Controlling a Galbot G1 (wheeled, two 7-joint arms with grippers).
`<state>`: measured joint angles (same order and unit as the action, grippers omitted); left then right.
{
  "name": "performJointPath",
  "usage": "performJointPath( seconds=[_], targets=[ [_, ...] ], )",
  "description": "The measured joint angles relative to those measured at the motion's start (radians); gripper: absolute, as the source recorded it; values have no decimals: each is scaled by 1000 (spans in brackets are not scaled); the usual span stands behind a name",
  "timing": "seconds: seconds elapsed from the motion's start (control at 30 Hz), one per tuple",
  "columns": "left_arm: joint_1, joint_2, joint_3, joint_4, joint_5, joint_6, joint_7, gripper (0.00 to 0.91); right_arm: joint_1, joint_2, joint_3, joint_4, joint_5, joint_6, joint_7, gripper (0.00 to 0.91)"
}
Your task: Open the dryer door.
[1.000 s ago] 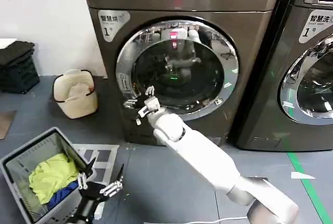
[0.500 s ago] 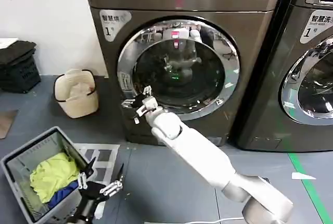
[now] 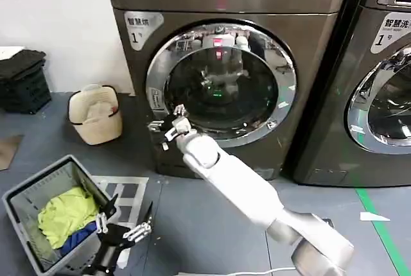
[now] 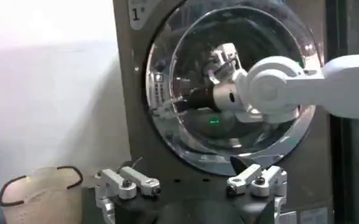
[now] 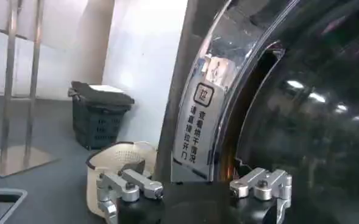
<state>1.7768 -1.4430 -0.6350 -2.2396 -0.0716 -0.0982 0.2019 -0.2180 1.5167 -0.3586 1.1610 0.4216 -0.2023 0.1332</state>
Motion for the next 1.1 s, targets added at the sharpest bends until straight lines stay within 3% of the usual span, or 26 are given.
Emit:
performJointPath(
  seconds=[1.1],
  targets=[
    [-4,-1,1,8,-1,-1,0,907,-27,-25,1,81,-21,-92,96,907]
  ],
)
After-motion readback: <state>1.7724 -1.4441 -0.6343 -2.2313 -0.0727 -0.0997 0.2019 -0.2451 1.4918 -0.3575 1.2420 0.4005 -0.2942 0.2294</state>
